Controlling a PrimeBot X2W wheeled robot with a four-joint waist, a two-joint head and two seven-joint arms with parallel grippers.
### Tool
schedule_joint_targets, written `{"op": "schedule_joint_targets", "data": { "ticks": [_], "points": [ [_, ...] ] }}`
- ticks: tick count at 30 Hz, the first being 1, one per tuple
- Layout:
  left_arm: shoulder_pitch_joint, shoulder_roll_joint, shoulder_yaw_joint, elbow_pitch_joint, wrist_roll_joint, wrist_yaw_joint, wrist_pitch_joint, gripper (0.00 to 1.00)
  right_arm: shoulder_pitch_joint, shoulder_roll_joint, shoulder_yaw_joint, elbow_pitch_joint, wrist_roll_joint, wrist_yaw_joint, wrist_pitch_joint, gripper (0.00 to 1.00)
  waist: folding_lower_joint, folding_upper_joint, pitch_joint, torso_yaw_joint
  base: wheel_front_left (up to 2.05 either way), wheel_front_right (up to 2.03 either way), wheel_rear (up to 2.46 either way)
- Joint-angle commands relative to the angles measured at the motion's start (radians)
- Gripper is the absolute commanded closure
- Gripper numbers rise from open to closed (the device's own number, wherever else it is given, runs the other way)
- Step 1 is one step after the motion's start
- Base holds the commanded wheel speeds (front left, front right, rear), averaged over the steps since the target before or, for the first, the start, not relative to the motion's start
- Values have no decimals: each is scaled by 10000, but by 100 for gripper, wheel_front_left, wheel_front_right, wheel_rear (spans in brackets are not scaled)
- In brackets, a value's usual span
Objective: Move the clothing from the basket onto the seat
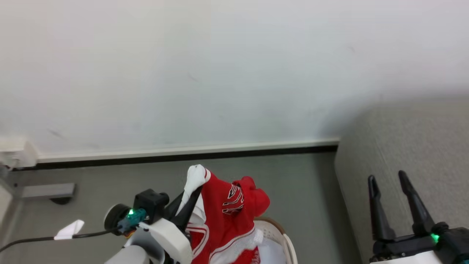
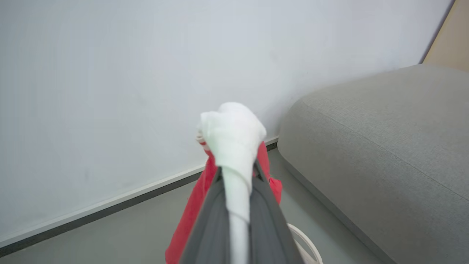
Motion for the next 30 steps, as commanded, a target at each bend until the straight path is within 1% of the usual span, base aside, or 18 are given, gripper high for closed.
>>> {"op": "schedule_joint_targets", "data": {
  "ticks": [1,5,9,16,21,23,27,29,30],
  "points": [
    [150,142,45,-221,63,80,59,100,110,-110,167,10,148,-21,-26,0,5,-1,-450,453,0,0,0],
    [224,478,110,-1102,54,265,365,100,103,-542,1037,147,488,-21,-26,0,5,-1,-594,519,0,0,0],
    [143,740,85,-1977,116,342,650,100,-294,-1128,2253,283,988,-21,-26,0,5,-1,-659,545,0,0,0],
    [-343,966,-101,-3495,273,232,1338,100,-1753,-2280,4689,796,1872,-21,-28,0,5,-1,-623,572,0,0,0],
    [-605,832,-257,-4304,222,156,1696,100,-3037,-2722,6380,1244,2517,-21,193,0,5,-1,-609,556,0,0,0],
    [-674,753,-348,-4492,251,147,1779,100,-3485,-2798,6982,1416,2823,-21,284,0,5,-1,-599,536,0,0,0],
    [-800,413,-559,-4745,220,53,1826,100,-4231,-2884,7830,1999,3181,-21,371,0,5,-1,-560,512,0,0,0],
    [-887,274,-663,-4818,203,-17,1862,100,-4426,-2803,8179,2371,3464,-21,460,0,5,-1,-538,513,0,0,0],
    [-912,211,-700,-4816,179,-23,1854,100,-4548,-2760,8352,2525,3584,-21,478,55,5,-1,-530,509,0,0,0]
  ]
}}
